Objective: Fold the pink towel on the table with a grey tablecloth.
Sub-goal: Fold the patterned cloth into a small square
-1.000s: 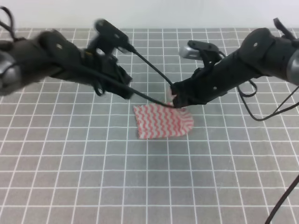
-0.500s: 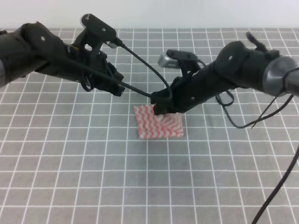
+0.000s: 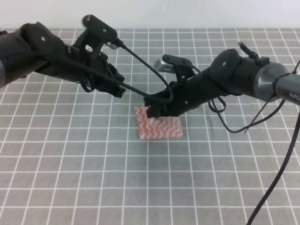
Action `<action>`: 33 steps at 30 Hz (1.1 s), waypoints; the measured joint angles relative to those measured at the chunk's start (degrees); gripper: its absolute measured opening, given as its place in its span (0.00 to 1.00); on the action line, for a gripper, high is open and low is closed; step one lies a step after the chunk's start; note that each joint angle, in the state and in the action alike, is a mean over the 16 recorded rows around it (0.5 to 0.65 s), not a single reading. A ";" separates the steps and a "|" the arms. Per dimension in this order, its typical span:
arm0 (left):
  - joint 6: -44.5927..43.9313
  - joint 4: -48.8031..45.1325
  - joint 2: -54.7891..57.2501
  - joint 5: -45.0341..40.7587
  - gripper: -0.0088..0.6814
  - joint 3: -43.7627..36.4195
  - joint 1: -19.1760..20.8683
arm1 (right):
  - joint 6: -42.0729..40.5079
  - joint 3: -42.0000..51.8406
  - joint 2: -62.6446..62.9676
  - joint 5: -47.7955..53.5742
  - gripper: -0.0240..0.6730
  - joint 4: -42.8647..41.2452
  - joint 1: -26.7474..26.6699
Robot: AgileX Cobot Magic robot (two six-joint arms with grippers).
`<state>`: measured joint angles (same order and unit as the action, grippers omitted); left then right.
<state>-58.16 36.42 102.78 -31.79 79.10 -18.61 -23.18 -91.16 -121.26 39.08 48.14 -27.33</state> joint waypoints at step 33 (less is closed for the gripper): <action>0.05 0.00 0.04 -0.41 0.01 0.00 -0.01 | -3.19 -0.22 -2.02 -1.18 0.03 4.57 -0.69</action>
<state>-58.10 36.42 102.82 -32.20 79.10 -18.62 -26.37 -91.38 -123.28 37.90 52.70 -28.03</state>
